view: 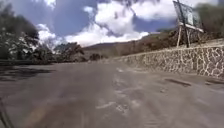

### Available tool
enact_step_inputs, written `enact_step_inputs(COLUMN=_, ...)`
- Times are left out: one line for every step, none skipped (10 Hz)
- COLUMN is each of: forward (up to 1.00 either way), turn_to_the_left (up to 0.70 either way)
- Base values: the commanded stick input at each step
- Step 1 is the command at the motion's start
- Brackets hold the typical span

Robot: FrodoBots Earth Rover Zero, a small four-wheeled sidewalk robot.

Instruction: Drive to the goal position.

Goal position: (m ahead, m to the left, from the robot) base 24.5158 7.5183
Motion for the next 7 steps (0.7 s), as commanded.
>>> enact_step_inputs(forward=0.70, turn_to_the_left=0.00)
enact_step_inputs(forward=0.70, turn_to_the_left=0.00)
enact_step_inputs(forward=0.70, turn_to_the_left=0.00)
enact_step_inputs(forward=0.70, turn_to_the_left=0.00)
enact_step_inputs(forward=0.70, turn_to_the_left=0.00)
enact_step_inputs(forward=0.70, turn_to_the_left=0.00)
enact_step_inputs(forward=0.70, turn_to_the_left=0.00)
